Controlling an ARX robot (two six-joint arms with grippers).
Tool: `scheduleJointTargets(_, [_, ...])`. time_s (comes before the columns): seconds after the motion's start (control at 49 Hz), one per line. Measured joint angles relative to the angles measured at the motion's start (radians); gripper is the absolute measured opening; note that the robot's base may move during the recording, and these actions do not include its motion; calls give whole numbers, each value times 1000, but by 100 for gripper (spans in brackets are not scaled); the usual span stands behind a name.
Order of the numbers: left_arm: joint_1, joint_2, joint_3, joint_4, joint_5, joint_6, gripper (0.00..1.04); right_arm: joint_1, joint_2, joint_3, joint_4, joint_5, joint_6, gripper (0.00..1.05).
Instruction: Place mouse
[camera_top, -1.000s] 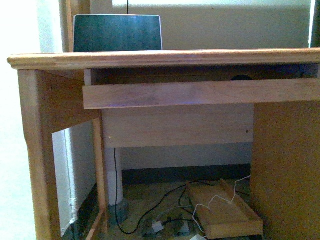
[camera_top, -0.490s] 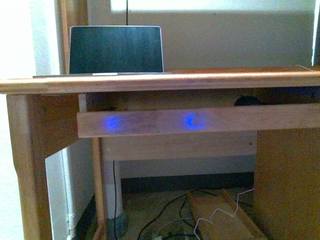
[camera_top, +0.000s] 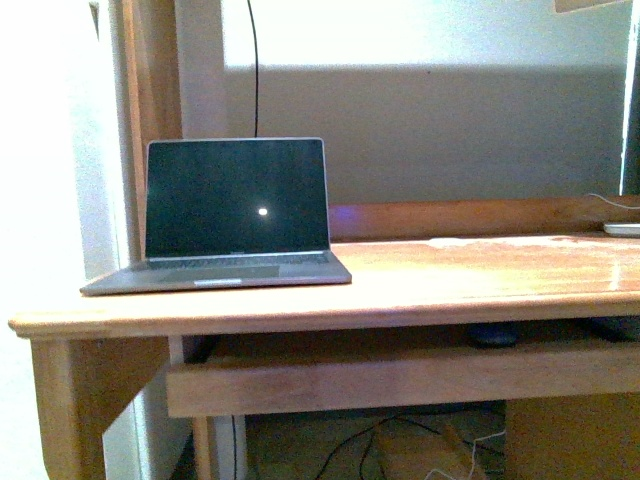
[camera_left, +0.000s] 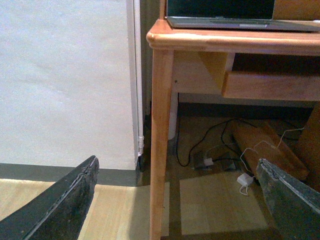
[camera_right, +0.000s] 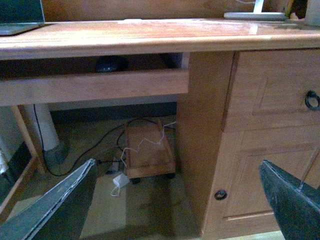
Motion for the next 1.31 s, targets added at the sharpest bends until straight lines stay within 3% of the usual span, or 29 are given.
scheduleJointTargets(0.265, [0, 1, 0, -1, 1, 0, 97, 0, 0, 0, 0, 0, 0, 97])
scheduleJointTargets(0.367, [9, 120, 52, -106, 77, -98, 97, 0, 0, 0, 0, 0, 0, 97])
scheduleJointTargets(0.469, [32, 293, 57, -18, 145, -108, 97, 0, 0, 0, 0, 0, 0, 97])
scheduleJointTargets(0.551, [61, 477, 66, 145, 185, -63, 97, 0, 0, 0, 0, 0, 0, 97])
scheduleJointTargets(0.612, [75, 737, 104, 380, 204, 47, 97, 0, 0, 0, 0, 0, 0, 97])
scheduleJointTargets(0.837, [64, 1308, 287, 821, 229, 410, 97, 0, 0, 0, 0, 0, 0, 97])
scheduleJointTargets(1.306, [-98, 1844, 665, 990, 317, 1022, 97, 0, 0, 0, 0, 0, 0, 97])
